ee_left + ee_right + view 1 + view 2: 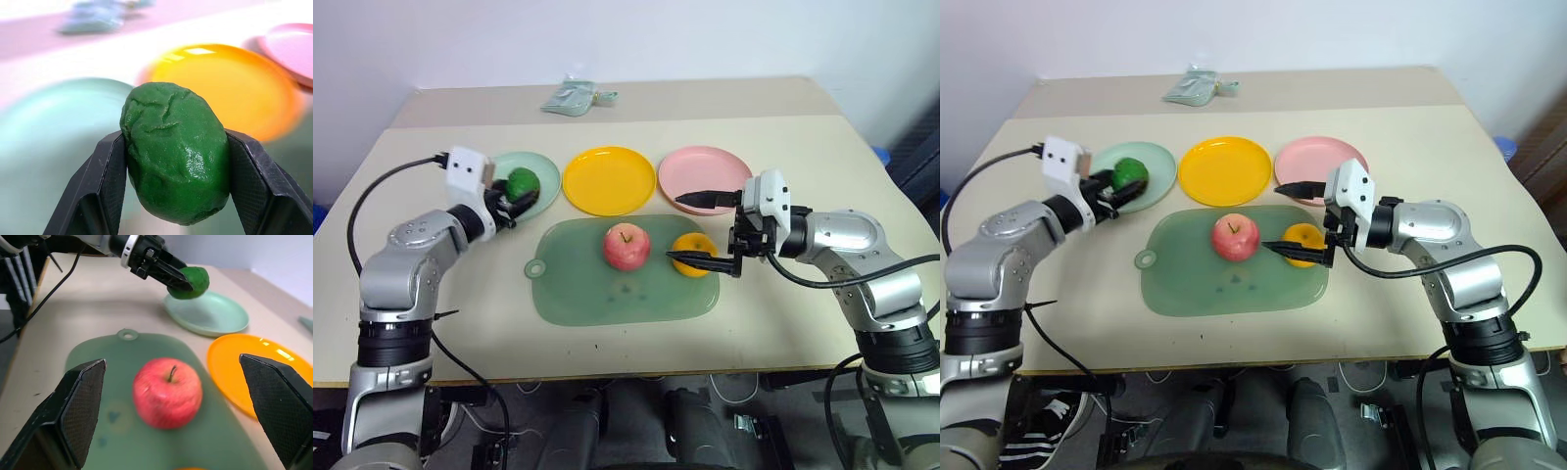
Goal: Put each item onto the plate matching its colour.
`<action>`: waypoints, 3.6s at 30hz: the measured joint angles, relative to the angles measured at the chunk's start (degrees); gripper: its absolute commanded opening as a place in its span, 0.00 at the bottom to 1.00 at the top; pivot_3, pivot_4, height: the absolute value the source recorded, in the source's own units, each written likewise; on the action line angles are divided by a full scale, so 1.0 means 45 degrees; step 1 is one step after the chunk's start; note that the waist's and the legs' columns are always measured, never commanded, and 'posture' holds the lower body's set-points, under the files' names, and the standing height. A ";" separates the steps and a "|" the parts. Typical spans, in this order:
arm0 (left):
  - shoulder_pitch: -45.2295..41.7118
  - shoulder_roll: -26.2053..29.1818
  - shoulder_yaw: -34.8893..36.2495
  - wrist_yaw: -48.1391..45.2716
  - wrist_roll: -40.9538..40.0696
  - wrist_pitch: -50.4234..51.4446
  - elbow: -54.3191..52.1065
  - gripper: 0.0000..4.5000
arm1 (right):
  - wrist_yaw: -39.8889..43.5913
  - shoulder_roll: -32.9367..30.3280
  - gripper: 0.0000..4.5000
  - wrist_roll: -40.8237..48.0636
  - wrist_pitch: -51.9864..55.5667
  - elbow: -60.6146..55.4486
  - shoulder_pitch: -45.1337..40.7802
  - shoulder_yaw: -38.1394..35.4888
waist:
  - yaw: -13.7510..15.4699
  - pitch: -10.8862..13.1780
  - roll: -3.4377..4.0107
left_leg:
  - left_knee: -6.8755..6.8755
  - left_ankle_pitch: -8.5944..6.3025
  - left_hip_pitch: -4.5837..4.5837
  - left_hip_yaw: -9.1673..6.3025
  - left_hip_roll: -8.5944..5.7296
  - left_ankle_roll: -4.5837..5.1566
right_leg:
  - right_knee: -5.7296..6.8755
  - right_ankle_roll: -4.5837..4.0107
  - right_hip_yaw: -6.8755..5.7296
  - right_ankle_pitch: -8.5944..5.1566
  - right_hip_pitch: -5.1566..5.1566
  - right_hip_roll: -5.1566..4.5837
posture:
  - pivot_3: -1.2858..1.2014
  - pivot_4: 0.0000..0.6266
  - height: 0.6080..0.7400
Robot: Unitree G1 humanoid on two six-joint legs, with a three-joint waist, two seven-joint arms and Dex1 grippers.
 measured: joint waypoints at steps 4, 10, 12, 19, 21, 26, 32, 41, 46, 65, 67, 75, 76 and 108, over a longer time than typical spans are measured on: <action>-0.1769 0.0024 0.0166 0.0170 0.0858 -0.2376 0.3783 0.59 | -0.0927 0.0844 1.00 -0.0227 -0.0116 0.0577 -0.0897 -0.0096 | 0.0035 -0.0004 -0.0006 | 0.0000 0.0001 -0.0004 -0.0003 -0.0005 -0.0002 | -0.0006 0.0004 -0.0005 0.0004 0.0001 -0.0001 | 0.52 0.24 1.00; -0.2934 -0.0397 0.0171 0.0261 0.1665 -0.4800 0.7347 0.59 | -0.1637 0.1366 1.00 -0.0231 -0.0077 0.0626 -0.0752 -0.0111 | 0.0017 -0.0007 -0.0012 | 0.0004 0.0000 -0.0006 -0.0007 -0.0046 0.0004 | -0.0003 0.0050 -0.0008 0.0031 0.0008 -0.0036 | 0.52 0.24 1.00; -0.2942 -0.0599 0.0118 0.0260 0.1902 -0.5238 0.8189 0.59 | -0.1764 0.1448 1.00 -0.0309 -0.0141 0.0629 -0.0520 -0.0109 | -0.0001 -0.0007 -0.0012 | 0.0007 0.0000 -0.0006 -0.0007 -0.0047 0.0004 | 0.0002 0.0050 -0.0008 0.0032 0.0007 -0.0034 | 0.52 0.24 1.00; -0.3151 -0.0820 -0.0123 -0.0150 0.2285 -0.6511 1.0309 0.59 | -0.1841 0.1433 1.00 -0.0784 -0.0878 0.1011 -0.0096 -0.0116 | -0.0049 -0.0007 -0.0013 | 0.0009 0.0001 -0.0005 0.0006 -0.0045 0.0004 | 0.0013 0.0050 -0.0010 0.0032 0.0003 -0.0030 | 0.52 0.24 1.00; -0.3346 -0.0819 -0.0121 -0.0396 0.2314 -0.6679 1.0593 0.75 | -0.1834 0.1433 1.00 -0.0849 -0.1069 0.1160 -0.0058 -0.0117 | -0.0044 -0.0007 -0.0013 | 0.0010 0.0001 -0.0006 0.0012 -0.0046 0.0005 | 0.0013 0.0051 -0.0010 0.0032 0.0005 -0.0031 | 0.52 0.24 1.00; -0.3567 -0.0792 -0.0119 -0.0766 0.2437 -0.7179 1.0900 0.99 | -0.1798 0.1434 1.00 -0.0968 -0.1428 0.1431 -0.0054 -0.0117 | -0.0048 -0.0007 -0.0013 | 0.0012 0.0001 -0.0005 0.0013 -0.0046 0.0005 | 0.0015 0.0052 -0.0010 0.0032 0.0006 -0.0031 | 0.52 0.24 1.00; -0.3430 -0.0647 -0.0057 -0.2467 0.1979 -0.7246 0.9893 0.99 | -0.1652 0.1432 1.00 -0.1062 -0.1739 0.1638 -0.0015 -0.0120 | -0.0070 -0.0006 -0.0014 | 0.0012 0.0001 -0.0007 0.0017 -0.0045 0.0005 | 0.0017 0.0051 -0.0011 0.0032 0.0005 -0.0029 | 0.52 0.24 1.00; -0.0974 0.0578 -0.0218 -0.8404 -0.1644 -0.4015 0.3079 0.99 | -0.0314 0.0557 1.00 -0.0639 -0.1263 0.1458 0.0570 -0.0145 | -0.0112 -0.0005 -0.0011 | 0.0010 -0.0001 -0.0002 -0.0003 -0.0035 0.0008 | 0.0017 0.0047 0.0003 0.0031 0.0006 -0.0028 | 0.52 0.24 1.00; 0.0241 0.0878 -0.0265 -1.0048 -0.3390 -0.2288 0.0793 0.99 | 0.0098 -0.0366 1.00 -0.0987 -0.0596 0.1386 0.0872 0.0019 | -0.0075 -0.0004 -0.0010 | 0.0014 -0.0001 0.0000 -0.0002 -0.0019 0.0007 | 0.0014 0.0040 0.0004 0.0028 0.0007 -0.0019 | 0.52 0.24 1.00; 0.0752 0.2034 -0.0314 -1.1383 -0.4482 -0.0181 -0.0774 0.99 | -0.0506 -0.0101 1.00 -0.1924 0.1344 0.2483 0.1028 0.0785 | -0.0035 -0.0003 -0.0008 | 0.0011 -0.0002 -0.0001 0.0013 -0.0011 0.0007 | 0.0002 0.0037 0.0026 0.0026 0.0001 -0.0009 | 0.52 0.24 1.00; 0.0917 0.2034 -0.0312 -1.1381 -0.4473 -0.0203 -0.0776 0.99 | -0.0409 -0.0117 1.00 -0.1944 0.1363 0.2485 0.1203 0.0826 | -0.0038 -0.0003 -0.0008 | 0.0011 -0.0002 -0.0001 0.0014 -0.0011 0.0007 | 0.0001 0.0036 0.0027 0.0027 0.0001 -0.0010 | 0.52 0.24 1.00; 0.1174 0.2025 -0.0319 -1.1383 -0.4106 -0.1008 -0.0714 1.00 | -0.0358 -0.0100 0.70 -0.1880 0.1383 0.2452 0.1193 0.0814 | -0.0022 -0.0004 -0.0009 | 0.0011 -0.0002 0.0000 0.0019 -0.0006 0.0007 | -0.0002 0.0034 0.0033 0.0026 0.0000 -0.0009 | 0.52 0.24 1.00; 0.1175 0.2022 -0.0320 -1.1385 -0.4076 -0.1039 -0.0672 1.00 | -0.0378 -0.0088 0.70 -0.1868 0.1382 0.2447 0.1193 0.0813 | -0.0020 -0.0004 -0.0009 | 0.0011 -0.0002 0.0000 0.0019 -0.0006 0.0007 | -0.0002 0.0034 0.0033 0.0026 -0.0001 -0.0009 | 0.52 0.24 1.00; 0.0932 -0.0323 -0.0400 -0.7197 -0.0751 -0.6070 0.1910 1.00 | -0.6735 0.7073 0.70 -0.5516 -0.5929 1.7916 -0.8666 0.0437 | -0.0439 -0.0001 -0.0005 | -0.0043 0.0015 0.0009 0.0034 0.0026 -0.0022 | 0.0029 0.0003 0.0109 0.0058 -0.0057 0.0080 | 0.52 0.24 1.00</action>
